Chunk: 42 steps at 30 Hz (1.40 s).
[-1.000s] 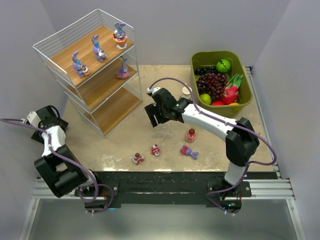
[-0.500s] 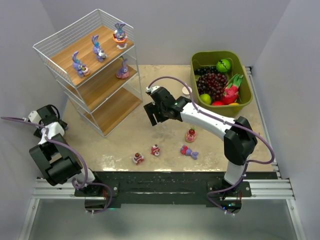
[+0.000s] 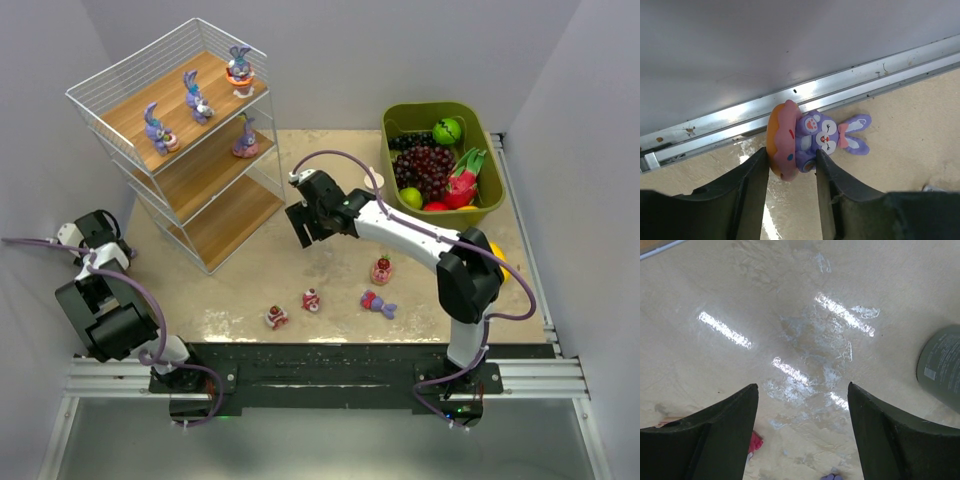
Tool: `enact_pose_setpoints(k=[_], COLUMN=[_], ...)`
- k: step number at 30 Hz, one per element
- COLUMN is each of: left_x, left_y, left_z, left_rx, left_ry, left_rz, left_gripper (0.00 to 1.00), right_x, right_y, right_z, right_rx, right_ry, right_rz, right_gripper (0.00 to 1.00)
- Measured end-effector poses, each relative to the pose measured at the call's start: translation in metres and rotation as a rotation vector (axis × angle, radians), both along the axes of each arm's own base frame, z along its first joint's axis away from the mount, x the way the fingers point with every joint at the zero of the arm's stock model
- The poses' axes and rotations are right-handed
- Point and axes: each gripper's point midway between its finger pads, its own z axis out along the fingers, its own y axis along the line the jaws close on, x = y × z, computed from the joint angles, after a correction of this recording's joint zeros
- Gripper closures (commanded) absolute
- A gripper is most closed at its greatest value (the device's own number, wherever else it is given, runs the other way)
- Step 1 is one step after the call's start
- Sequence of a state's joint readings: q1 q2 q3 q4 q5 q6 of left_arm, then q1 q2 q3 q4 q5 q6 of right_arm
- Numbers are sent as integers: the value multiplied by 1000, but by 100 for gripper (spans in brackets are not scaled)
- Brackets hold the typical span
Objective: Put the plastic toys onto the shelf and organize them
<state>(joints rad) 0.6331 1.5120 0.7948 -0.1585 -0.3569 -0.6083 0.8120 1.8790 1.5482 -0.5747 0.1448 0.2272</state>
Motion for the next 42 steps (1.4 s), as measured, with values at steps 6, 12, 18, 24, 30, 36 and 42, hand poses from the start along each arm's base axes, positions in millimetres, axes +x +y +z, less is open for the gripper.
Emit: enact_pose_setpoints(k=[6,12,18,24,30,36,42], left_x=[4,5,-5,-23,-38,-55,-65], left_y=[0,-1,-14,-34,-53,-76,-104], left_z=[1,0,2,20,68,112,124], left_rx=[-4,-15,-67,-110,-80,-38,-69], left_ry=[-25,-35,-24,-22,-131,-218,-207], left_rz=[6,12,23,30,15,-49,-158], left_gripper=[95,100,100,100,100,100,100], right_x=[6,9,11,10,4,-4,-5], right_y=[-2,-5,-6,-6,-5,-3,0], right_z=[4,4,4,4,4,17,37], right_rx=[5,6,9,14,28,51,90], right_ry=[-12,-13,-10,-3,24,52,46], right_rz=[-9,-18,-23,-22,-17,-6,-15], right_gripper=[25,25,25,25,25,25,24])
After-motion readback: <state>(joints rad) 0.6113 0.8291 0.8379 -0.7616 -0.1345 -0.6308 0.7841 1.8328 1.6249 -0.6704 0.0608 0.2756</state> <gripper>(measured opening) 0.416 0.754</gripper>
